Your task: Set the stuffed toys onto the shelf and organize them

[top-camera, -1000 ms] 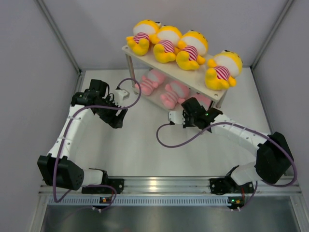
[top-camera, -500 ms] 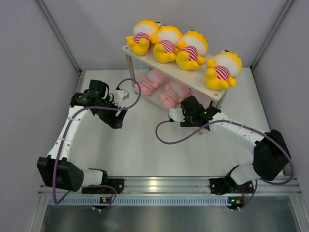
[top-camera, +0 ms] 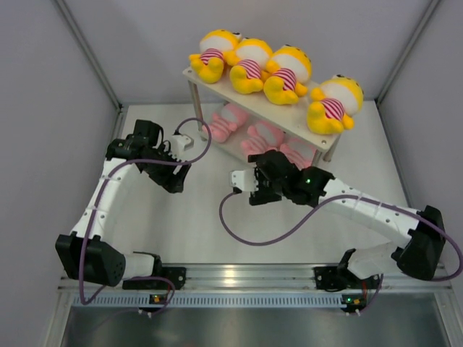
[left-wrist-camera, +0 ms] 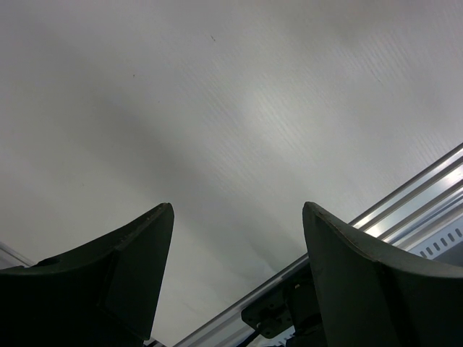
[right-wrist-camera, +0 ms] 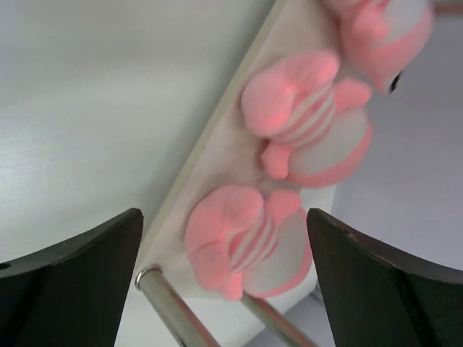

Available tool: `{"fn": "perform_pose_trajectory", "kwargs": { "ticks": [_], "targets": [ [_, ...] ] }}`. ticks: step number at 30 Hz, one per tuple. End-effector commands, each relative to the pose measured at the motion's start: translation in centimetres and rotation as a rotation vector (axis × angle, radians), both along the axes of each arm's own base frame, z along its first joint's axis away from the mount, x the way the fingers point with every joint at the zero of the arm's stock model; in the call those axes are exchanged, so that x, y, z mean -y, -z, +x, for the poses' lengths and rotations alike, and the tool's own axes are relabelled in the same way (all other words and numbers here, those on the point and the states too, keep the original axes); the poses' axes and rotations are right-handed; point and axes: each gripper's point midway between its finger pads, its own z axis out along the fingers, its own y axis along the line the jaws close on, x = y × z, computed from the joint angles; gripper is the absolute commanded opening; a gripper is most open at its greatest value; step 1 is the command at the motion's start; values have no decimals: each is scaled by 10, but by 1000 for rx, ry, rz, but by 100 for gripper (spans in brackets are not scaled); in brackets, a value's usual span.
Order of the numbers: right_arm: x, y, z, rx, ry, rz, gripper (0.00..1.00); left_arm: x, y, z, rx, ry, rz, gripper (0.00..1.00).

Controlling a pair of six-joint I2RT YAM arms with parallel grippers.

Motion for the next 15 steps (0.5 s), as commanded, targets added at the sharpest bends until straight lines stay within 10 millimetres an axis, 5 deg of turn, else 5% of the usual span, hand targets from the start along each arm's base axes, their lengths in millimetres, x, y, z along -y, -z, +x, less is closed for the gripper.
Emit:
{"fn": "perform_pose_trajectory", "kwargs": {
  "ticks": [1, 2, 4, 8, 9, 12, 15],
  "targets": [
    [-61, -92, -34, 37, -180, 299, 95, 2, -5, -2, 10, -5, -17, 78],
    [-72, -108, -41, 24, -205, 361, 99, 2, -7, -1, 17, -9, -18, 78],
    [-95, -174, -48, 68, -252, 550, 99, 1, -8, 0, 17, -14, -17, 78],
    [-82, -284, -15, 251, -36, 858, 99, -1, -9, 1, 22, -32, -9, 78],
    [-69, -322, -12, 312, -2, 948, 99, -1, -8, 1, 21, -35, -7, 78],
    [-16, -393, 19, 478, 185, 1150, 99, -3, -8, 1, 22, -45, 4, 78],
    [64, -434, 62, 623, 433, 1287, 99, -4, -7, 2, 16, -53, 8, 78]
  ]
}}
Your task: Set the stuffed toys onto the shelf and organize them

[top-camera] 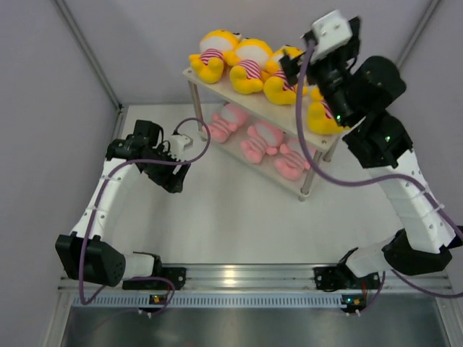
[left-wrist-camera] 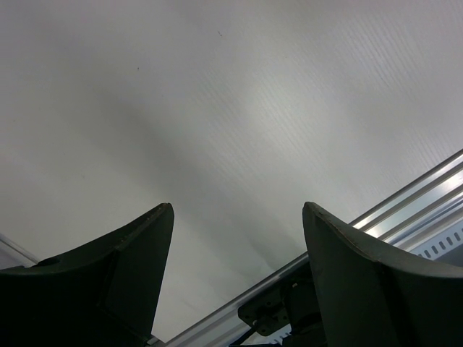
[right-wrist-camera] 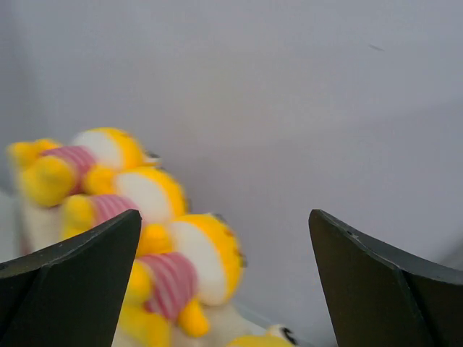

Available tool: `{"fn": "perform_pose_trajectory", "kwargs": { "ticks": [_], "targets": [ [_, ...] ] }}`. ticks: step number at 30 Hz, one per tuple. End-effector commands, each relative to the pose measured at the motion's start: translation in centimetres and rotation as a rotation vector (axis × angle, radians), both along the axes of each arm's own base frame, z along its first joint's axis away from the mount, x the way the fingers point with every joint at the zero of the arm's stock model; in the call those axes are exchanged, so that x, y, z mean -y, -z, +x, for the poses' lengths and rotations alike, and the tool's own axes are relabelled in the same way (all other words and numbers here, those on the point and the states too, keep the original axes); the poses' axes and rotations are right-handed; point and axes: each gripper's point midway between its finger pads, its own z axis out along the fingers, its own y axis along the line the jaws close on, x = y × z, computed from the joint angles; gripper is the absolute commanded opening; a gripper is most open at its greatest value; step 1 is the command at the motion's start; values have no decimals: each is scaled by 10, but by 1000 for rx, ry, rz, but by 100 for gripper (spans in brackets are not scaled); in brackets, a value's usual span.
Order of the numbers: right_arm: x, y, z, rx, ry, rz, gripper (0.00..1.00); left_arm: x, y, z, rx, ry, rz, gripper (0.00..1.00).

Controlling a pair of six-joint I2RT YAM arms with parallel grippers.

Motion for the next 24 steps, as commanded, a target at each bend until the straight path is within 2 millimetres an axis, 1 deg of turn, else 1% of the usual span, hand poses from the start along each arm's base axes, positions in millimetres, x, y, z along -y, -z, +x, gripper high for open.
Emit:
{"fn": "perform_pose_trajectory", "kwargs": {
  "ticks": [1, 3, 4, 5, 6, 7, 8, 9, 10, 11, 12, 13, 14, 15, 16, 17, 18, 19, 20, 21, 22, 23, 24],
  "targets": [
    [117, -53, 48, 55, 385, 330, 99, -2, -8, 2, 27, -23, -1, 78],
    [157, -58, 55, 75, 491, 384, 99, -2, -9, 2, 28, -25, 0, 78],
    [193, -56, 60, 78, 565, 432, 99, -2, -8, 2, 27, -23, -1, 78],
    [209, -53, 62, 72, 594, 449, 99, -2, -8, 2, 26, -21, 0, 78],
    [229, -43, 65, 53, 637, 455, 99, -2, -7, 2, 24, -24, 3, 78],
    [267, -31, 69, 39, 715, 469, 99, -3, -7, 2, 24, -24, 4, 78],
    [284, -6, 78, -14, 758, 453, 99, -3, -6, 3, 22, -23, 5, 78],
    [301, 9, 82, -51, 794, 454, 99, -2, -5, 4, 17, -24, 5, 78],
    [335, 34, 84, -120, 843, 472, 99, -3, -4, 4, 14, -25, 7, 77],
    [349, 54, 90, -174, 854, 487, 99, -3, -2, 6, 10, -28, 7, 77],
    [385, 89, 88, -244, 927, 512, 99, -2, -2, 6, 10, -26, 7, 77],
    [393, 109, 90, -295, 905, 580, 99, -2, -1, 7, 9, -27, 9, 77],
    [404, 118, 85, -297, 922, 607, 99, -2, 2, 8, -1, -32, 10, 77],
    [417, 159, 83, -366, 963, 620, 99, -3, 2, 10, 7, -35, 13, 77],
    [431, 173, 76, -370, 1001, 633, 99, -4, 3, 13, 9, -48, 20, 77],
    [433, 173, 71, -335, 1004, 634, 99, -5, 5, 15, 12, -54, 25, 77],
    [432, 209, 69, -394, 1020, 630, 99, -5, 7, 19, 24, -61, 28, 77],
    [430, 222, 69, -406, 1010, 631, 99, -8, 8, 23, 36, -79, 38, 77],
    [427, 241, 66, -411, 1005, 633, 100, -9, 9, 26, 49, -93, 46, 77],
    [425, 253, 65, -423, 1002, 641, 99, -11, 10, 31, 63, -107, 52, 77],
    [422, 261, 65, -427, 991, 661, 99, -12, 15, 40, 94, -131, 50, 77],
    [419, 283, 60, -457, 994, 670, 99, -17, 16, 45, 120, -159, 70, 78],
    [415, 301, 59, -463, 978, 698, 99, -22, 24, 62, 180, -238, 77, 78]
  ]
}}
